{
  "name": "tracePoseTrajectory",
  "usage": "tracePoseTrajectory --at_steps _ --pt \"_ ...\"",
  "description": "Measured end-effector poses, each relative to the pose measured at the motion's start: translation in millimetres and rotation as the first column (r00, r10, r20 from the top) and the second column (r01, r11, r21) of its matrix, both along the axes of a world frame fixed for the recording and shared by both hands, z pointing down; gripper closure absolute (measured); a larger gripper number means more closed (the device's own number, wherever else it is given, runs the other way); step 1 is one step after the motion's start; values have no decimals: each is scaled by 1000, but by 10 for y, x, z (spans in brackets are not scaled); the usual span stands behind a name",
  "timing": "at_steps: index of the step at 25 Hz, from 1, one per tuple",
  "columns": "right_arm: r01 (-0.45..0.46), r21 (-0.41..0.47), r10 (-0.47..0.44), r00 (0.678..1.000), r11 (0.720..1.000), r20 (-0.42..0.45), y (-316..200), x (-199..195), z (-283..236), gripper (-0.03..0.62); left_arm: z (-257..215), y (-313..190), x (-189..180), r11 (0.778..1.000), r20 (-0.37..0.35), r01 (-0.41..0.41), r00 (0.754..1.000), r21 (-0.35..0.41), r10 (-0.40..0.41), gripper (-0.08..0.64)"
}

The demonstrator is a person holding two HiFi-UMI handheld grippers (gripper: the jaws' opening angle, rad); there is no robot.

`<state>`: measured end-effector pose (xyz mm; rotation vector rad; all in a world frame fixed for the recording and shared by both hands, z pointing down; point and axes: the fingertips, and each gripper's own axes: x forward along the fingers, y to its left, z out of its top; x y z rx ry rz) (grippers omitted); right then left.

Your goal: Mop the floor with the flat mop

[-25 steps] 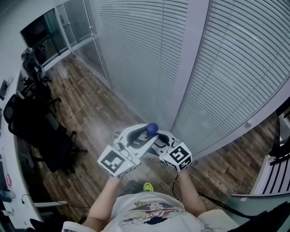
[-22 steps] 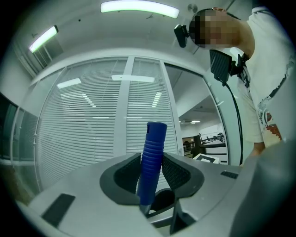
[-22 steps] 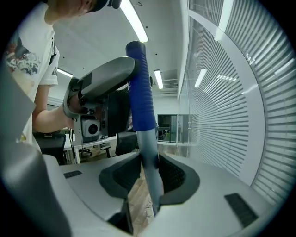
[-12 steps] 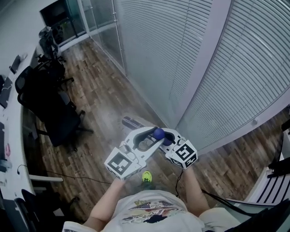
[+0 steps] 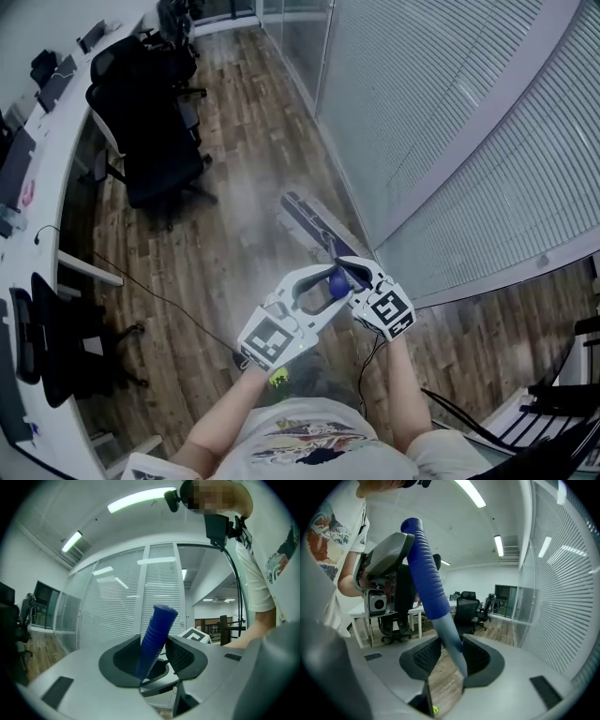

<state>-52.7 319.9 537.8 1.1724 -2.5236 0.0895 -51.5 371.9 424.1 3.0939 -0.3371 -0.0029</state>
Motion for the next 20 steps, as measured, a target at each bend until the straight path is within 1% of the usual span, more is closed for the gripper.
tracePoseTrajectory --at_steps 4,6,7,9,12,14,17,20 --pt "-5 -6 5 999 1000 34 381 21 33 454 34 405 40 1000 2 5 1000 -8 -4 416" --pt "19 -10 -19 998 1000 53 614 53 20 451 11 637 91 1000 5 8 1000 -18 -8 414" --pt "48 -16 -47 997 999 62 742 70 11 451 0 762 119 1000 10 10 1000 -23 -10 413" --pt "138 -32 -135 987 990 85 1007 123 2 445 -15 1025 206 999 29 21 999 -31 -20 411" --pt "277 -55 -271 958 959 94 1379 327 15 439 -10 1396 468 998 55 53 997 -47 -50 409" --pt "336 -70 -330 940 939 86 1580 530 9 439 -20 1593 707 995 68 83 995 -58 -79 407" --pt "390 -64 -382 917 918 116 1855 830 -49 437 -84 1859 1056 991 67 126 990 -45 -123 403" --pt "403 -56 -391 907 913 156 2136 1070 -62 434 -110 2129 1323 987 52 159 986 -28 -157 402"
